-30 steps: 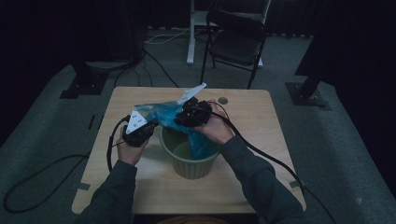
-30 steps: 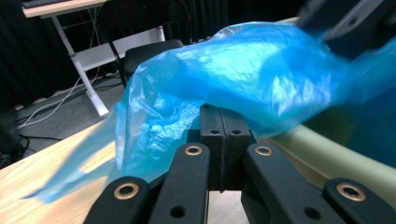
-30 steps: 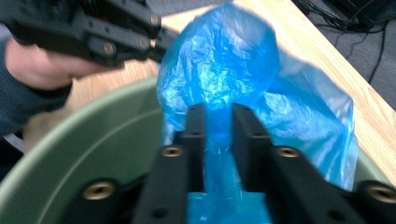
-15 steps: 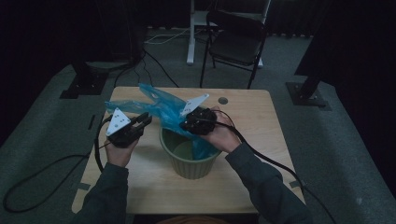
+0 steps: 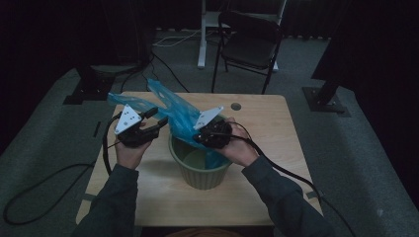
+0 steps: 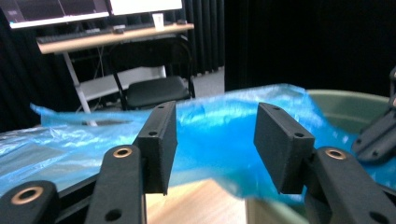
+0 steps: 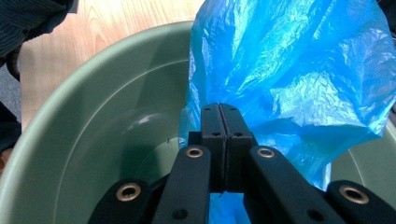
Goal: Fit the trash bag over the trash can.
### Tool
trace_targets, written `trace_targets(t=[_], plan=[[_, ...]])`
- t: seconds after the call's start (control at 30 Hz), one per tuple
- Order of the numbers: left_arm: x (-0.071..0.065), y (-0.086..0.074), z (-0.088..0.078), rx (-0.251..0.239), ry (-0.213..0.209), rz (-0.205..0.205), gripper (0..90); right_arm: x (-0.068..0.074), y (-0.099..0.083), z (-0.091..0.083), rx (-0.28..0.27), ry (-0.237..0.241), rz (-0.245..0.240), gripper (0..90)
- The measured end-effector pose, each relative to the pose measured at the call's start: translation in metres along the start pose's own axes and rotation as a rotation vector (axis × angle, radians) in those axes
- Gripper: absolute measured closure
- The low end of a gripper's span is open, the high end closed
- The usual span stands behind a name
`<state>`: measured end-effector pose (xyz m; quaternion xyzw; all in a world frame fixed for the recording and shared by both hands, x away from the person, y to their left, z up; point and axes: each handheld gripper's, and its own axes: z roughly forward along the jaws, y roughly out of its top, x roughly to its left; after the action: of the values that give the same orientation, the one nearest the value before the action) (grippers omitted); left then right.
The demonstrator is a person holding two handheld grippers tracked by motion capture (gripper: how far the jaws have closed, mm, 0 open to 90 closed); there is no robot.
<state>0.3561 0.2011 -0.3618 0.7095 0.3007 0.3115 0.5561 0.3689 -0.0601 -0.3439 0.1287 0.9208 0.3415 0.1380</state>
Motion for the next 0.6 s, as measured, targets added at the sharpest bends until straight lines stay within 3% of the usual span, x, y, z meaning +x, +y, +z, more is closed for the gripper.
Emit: trace_targets(t=[0.13, 0.23, 0.47, 0.6], plan=[[0.000, 0.004, 0.005, -0.020, -0.003, -0.004, 47.4, 0.002, 0.000, 0.002, 0.000, 0.005, -0.006, 89.7], [0.000, 0.003, 0.012, 0.050, -0.003, -0.014, 49.8, 0.003, 0.000, 0.002, 0.002, 0.003, -0.013, 89.7], [-0.010, -0.007, 0.018, 0.136, -0.058, -0.009, 80.1, 0.003, -0.008, -0.005, -0.008, 0.004, -0.013, 89.6], [-0.018, -0.010, 0.015, 0.139, -0.100, -0.002, 87.9, 0.002, -0.016, -0.008, -0.006, 0.005, -0.004, 89.3]])
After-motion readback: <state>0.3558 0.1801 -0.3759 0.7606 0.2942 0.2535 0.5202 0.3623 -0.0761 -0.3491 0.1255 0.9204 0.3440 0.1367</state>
